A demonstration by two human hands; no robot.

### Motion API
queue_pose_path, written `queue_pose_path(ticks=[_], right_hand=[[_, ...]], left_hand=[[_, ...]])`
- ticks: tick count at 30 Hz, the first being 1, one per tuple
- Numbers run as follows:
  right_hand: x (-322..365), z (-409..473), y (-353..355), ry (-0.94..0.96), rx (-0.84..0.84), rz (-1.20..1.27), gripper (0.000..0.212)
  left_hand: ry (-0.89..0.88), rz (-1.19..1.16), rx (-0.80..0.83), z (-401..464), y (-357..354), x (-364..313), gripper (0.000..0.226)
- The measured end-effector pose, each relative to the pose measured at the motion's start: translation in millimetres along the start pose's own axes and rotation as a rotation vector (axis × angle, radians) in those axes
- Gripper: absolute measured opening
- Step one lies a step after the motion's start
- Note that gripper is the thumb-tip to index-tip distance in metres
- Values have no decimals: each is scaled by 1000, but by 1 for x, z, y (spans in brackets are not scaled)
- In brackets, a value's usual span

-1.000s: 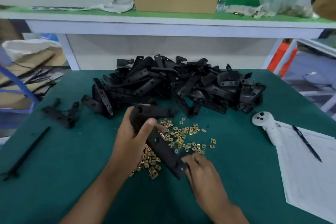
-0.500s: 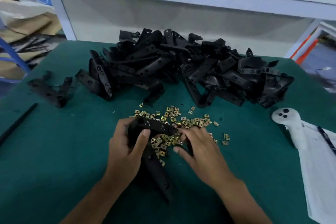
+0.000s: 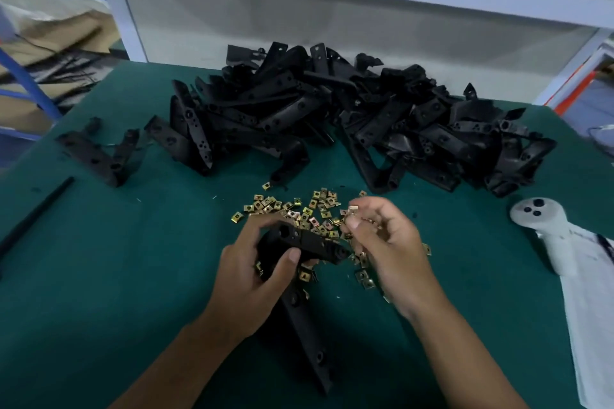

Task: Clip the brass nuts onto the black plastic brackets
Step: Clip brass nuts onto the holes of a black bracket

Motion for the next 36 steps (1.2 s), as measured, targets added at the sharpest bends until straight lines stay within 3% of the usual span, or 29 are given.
queue_pose_path(ticks=[5, 17, 22, 28, 36], right_hand=[[-14, 1, -18, -101, 49, 311, 10], [-12, -4, -21, -87, 69, 429, 14], [-6, -6, -15, -53, 98, 317, 11], [-5, -7, -17, -67, 133, 219, 15], [-6, -8, -19, -94, 174, 209, 9]], left_hand=[[2, 74, 88, 1, -4, -2, 18], [-38, 314, 205, 4, -16, 1, 38], [-68, 303, 227, 5, -17, 2, 43], [29, 216, 170, 3, -12, 9, 42], [10, 189, 174, 3, -13, 9, 41]])
Point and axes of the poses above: each hand's wrist, its own z-axis towards the middle knuckle, its own y-axis out of the back of the hand, x = y × z, the point moved 6 cm from there along z, towards the middle knuckle, and after that the axes turned 10 degrees about x, right-handed, at the moved point
